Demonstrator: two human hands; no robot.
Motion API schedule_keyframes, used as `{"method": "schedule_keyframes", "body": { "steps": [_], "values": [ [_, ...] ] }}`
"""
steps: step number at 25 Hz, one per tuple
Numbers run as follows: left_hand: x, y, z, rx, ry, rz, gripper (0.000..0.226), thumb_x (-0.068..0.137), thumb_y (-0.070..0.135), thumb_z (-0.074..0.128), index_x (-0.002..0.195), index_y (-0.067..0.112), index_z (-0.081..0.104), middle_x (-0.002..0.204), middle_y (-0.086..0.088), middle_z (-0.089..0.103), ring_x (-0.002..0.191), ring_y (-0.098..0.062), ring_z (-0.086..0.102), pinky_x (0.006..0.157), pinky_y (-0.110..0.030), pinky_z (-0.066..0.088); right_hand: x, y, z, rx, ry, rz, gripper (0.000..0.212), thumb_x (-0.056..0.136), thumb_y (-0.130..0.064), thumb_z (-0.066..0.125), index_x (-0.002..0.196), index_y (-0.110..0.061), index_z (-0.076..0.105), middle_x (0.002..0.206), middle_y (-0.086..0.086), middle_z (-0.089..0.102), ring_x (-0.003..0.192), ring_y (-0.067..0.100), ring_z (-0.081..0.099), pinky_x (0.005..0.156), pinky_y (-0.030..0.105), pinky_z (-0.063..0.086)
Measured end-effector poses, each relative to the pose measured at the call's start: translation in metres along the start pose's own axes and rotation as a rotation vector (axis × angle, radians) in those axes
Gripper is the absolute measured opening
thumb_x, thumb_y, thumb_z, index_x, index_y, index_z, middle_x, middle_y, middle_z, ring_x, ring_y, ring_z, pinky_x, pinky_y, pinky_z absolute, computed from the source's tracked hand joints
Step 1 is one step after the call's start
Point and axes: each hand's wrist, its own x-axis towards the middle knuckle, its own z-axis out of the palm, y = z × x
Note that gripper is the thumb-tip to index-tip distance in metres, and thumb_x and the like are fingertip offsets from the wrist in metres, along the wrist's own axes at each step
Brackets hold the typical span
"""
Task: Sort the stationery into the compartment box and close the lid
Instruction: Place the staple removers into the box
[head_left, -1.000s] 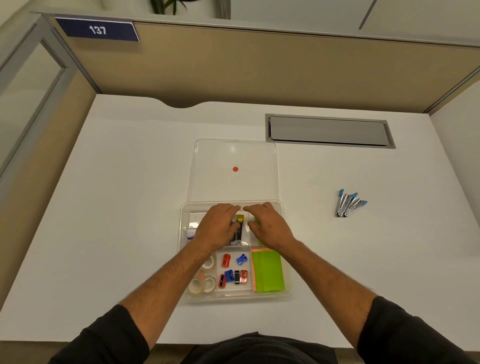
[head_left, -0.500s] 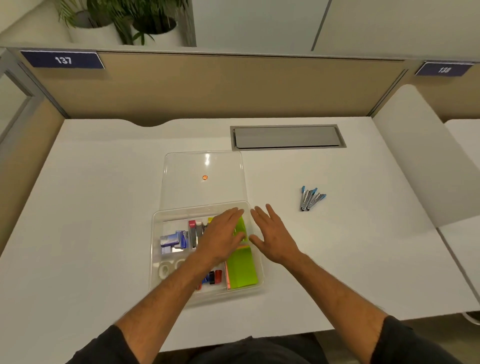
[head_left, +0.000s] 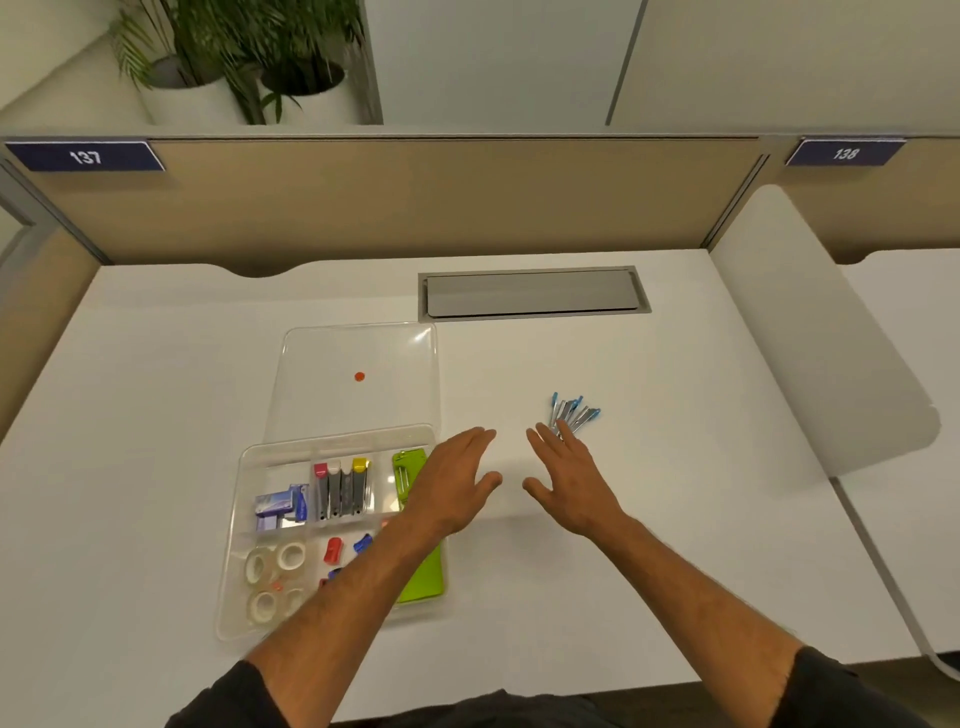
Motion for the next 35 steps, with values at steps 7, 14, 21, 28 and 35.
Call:
{"method": "schedule_keyframes", "body": {
  "steps": [7, 14, 21, 28, 35],
  "values": [
    [0.026, 0.014, 0.036, 0.011, -0.101, -0.045, 0.06, 0.098, 0.039, 0.055, 0.151, 0.022, 0.034, 0.156, 0.0, 0.037, 0.142, -0.017, 0.032, 0.114, -0.028, 0.022, -0.002, 0.064, -0.011, 0.036, -0.032, 0.064, 0.069, 0.097, -0.04, 0.053, 0.155, -0.016, 0.023, 0.163, 0.004, 0.019, 0.152, 0.026, 0.004, 0.121, 0.042, 0.014],
    [0.072, 0.024, 0.06, -0.024, -0.141, -0.121, 0.052, 0.096, 0.034, 0.057, 0.145, 0.024, 0.043, 0.148, 0.004, 0.046, 0.133, -0.017, 0.043, 0.107, -0.03, 0.034, 0.001, 0.116, -0.007, 0.085, -0.047, 0.123, 0.062, 0.097, -0.034, 0.055, 0.151, -0.013, 0.034, 0.156, 0.004, 0.036, 0.151, 0.029, 0.012, 0.12, 0.037, 0.015],
    [0.134, 0.049, 0.084, -0.101, -0.145, -0.186, 0.044, 0.092, 0.029, 0.062, 0.134, 0.021, 0.053, 0.131, 0.002, 0.056, 0.118, -0.019, 0.053, 0.097, -0.036, 0.045, 0.008, 0.141, -0.002, 0.168, -0.024, 0.126, 0.055, 0.095, -0.031, 0.059, 0.146, -0.014, 0.043, 0.151, 0.004, 0.043, 0.149, 0.027, 0.02, 0.118, 0.036, 0.021],
    [0.155, 0.049, 0.099, -0.095, -0.158, -0.253, 0.023, 0.085, 0.007, 0.055, 0.103, 0.021, 0.05, 0.102, 0.002, 0.055, 0.081, -0.023, 0.055, 0.069, -0.037, 0.047, 0.039, 0.158, -0.014, 0.212, -0.014, 0.13, 0.049, 0.094, -0.023, 0.06, 0.141, -0.013, 0.049, 0.146, 0.004, 0.049, 0.143, 0.029, 0.029, 0.115, 0.035, 0.026],
    [0.141, 0.026, 0.084, 0.058, -0.182, -0.318, 0.046, 0.079, -0.002, 0.05, 0.122, 0.015, 0.045, 0.102, -0.007, 0.054, 0.08, -0.027, 0.054, 0.067, -0.041, 0.048, 0.087, 0.145, -0.022, 0.174, 0.018, 0.086, 0.042, 0.086, -0.002, 0.059, 0.127, -0.009, 0.06, 0.125, 0.005, 0.061, 0.125, 0.029, 0.044, 0.094, 0.035, 0.044]
  ]
}}
